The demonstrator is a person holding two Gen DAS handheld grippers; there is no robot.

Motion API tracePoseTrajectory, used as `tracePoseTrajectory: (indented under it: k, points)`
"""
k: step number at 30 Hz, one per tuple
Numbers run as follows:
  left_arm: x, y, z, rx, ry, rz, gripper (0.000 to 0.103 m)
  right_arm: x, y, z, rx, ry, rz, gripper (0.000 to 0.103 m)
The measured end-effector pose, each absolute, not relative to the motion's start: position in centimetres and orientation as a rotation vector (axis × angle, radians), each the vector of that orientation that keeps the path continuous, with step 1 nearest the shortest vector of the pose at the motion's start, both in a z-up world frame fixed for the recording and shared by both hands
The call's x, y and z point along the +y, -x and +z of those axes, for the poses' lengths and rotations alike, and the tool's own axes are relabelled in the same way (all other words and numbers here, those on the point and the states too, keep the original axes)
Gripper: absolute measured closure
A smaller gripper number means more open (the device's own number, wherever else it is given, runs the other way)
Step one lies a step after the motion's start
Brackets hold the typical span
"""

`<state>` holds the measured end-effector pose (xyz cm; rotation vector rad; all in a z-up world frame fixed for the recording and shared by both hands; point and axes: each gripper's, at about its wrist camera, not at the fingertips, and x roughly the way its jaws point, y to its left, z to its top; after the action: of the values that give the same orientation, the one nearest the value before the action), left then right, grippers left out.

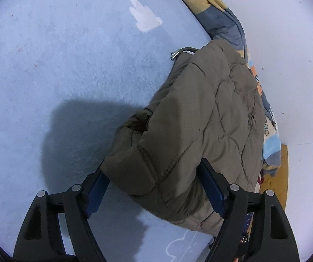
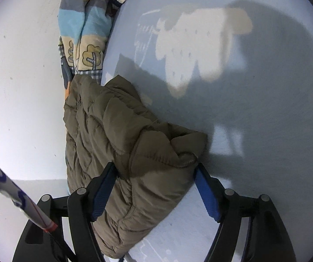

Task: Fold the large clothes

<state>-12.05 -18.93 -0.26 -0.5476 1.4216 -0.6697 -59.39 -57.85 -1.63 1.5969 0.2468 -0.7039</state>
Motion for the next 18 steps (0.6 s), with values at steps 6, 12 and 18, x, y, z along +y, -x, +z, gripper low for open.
tracePoseTrajectory:
  k: [6,12,18]
  points:
    - [-21.0,12.0,1.3,1.331,0.42,-0.698,0.034,-58.6,58.3,-1.8,0.26,-1.557,-0.701,0.034]
    - [-23.7,14.3,5.0,1.119,0.103,-0.7,0.057,-58.0,56.0,2.5,0.418,-1.235,-0.79,0.064]
    - [-24.7,16.2,7.3,0.98,-0.042,-0.696,0.063,-56.2,53.5,6.2,0.545,-0.932,-0.866,0.069]
